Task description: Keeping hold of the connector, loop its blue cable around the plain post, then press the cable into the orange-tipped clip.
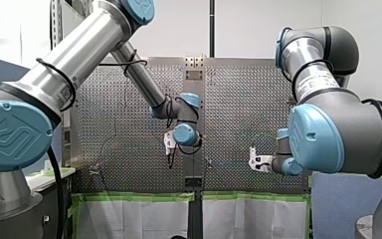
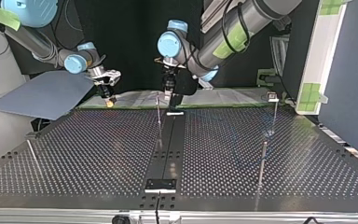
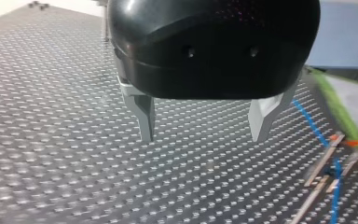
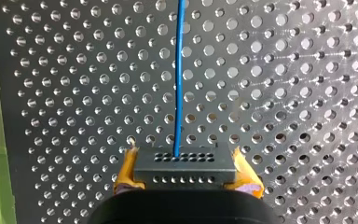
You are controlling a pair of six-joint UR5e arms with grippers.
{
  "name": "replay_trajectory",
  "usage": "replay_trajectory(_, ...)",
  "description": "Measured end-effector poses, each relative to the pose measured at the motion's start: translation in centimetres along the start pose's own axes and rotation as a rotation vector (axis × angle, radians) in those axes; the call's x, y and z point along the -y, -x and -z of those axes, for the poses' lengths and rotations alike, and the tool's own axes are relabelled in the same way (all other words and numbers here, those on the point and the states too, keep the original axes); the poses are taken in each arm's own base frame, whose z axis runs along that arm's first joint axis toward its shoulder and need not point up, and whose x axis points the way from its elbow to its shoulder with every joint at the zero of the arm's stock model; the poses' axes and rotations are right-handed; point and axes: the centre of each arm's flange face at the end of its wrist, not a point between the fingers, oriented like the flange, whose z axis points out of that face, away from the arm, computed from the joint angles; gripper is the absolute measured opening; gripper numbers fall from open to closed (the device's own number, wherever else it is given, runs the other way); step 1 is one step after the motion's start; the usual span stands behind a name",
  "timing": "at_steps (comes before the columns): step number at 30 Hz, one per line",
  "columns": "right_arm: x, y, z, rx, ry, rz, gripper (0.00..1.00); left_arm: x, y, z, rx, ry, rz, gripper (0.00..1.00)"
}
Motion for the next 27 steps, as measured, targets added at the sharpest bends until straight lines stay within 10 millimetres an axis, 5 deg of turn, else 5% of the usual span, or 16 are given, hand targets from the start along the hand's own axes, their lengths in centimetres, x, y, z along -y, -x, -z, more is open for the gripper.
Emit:
replay_trajectory(7,0.5,0.1,-0.1,0.002,0.013,-0.011,0.0,-0.5,2.1,2.1,0.061,-0.001,0.028,1.0)
replay_trajectory(8,0.5,0.1,-0.1,0.003,0.017,-0.011,0.14,-0.6,2.3,2.4,0.066,-0.002,0.03,1.0)
replay_trajectory(27,0.7,0.1,-0.2,0.003,0.018,-0.011,0.14,-1.4,3.3,3.4,0.08,0.003,0.036,1.0)
